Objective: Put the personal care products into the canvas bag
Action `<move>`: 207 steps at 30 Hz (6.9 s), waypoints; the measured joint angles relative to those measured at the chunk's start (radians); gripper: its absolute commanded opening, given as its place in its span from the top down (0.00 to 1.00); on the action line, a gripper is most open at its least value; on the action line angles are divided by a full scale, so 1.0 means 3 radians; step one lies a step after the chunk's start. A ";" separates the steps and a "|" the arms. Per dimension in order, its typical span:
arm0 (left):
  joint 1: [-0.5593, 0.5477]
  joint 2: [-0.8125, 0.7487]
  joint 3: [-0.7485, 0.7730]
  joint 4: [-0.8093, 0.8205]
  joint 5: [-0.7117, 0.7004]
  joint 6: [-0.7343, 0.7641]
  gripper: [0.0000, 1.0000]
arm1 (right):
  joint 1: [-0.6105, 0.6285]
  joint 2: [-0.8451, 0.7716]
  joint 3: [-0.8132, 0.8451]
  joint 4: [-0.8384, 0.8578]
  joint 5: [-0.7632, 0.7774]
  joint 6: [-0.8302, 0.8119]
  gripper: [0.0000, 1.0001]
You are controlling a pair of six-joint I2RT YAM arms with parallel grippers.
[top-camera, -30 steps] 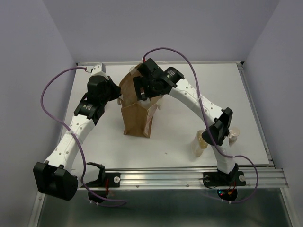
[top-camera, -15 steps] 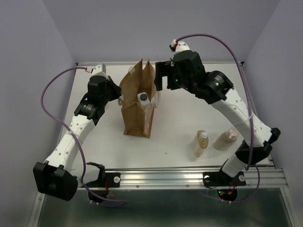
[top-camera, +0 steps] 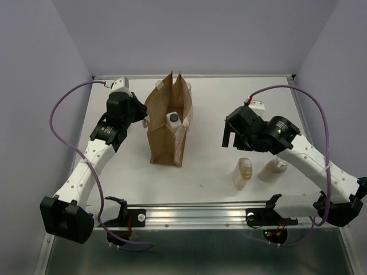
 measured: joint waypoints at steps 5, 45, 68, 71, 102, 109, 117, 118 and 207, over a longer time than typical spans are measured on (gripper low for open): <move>0.0000 0.0001 0.0000 0.0000 0.0017 0.0017 1.00 | -0.0027 0.0034 -0.0376 -0.0053 0.0005 0.0268 0.00; -0.0005 0.0008 0.0000 0.0005 0.0042 0.0043 1.00 | -0.0313 0.0121 0.0224 0.0969 -0.0476 -0.0828 0.99; -0.0005 0.0008 0.0000 0.0008 0.0042 0.0024 1.00 | -0.0306 0.2054 0.2199 0.1596 -0.1157 -0.1378 0.99; -0.0005 0.0008 0.0000 0.0008 0.0042 0.0027 1.00 | -0.0292 0.2199 0.2197 0.1717 -0.1155 -0.1264 0.99; -0.0036 0.0008 -0.0003 0.0027 0.0094 0.0028 1.00 | -0.0130 0.2384 0.2407 0.2026 -0.0997 -0.1134 0.99; -0.0036 0.0008 -0.0005 0.0025 0.0079 0.0029 1.00 | -0.0130 0.2602 0.2266 0.2065 -0.0983 -0.1064 0.99; -0.0036 0.0008 -0.0005 0.0015 0.0072 0.0031 1.00 | -0.0131 0.2862 0.2201 0.2021 -0.0936 -0.1020 0.99; -0.0036 0.0008 -0.0005 0.0017 0.0074 0.0031 1.00 | -0.0131 0.2898 0.2201 0.2017 -0.0954 -0.1007 0.99; -0.0071 0.0003 -0.0027 0.0092 0.0120 0.0053 1.00 | -0.2036 -0.0479 -0.0463 0.0031 0.0224 -0.0284 0.00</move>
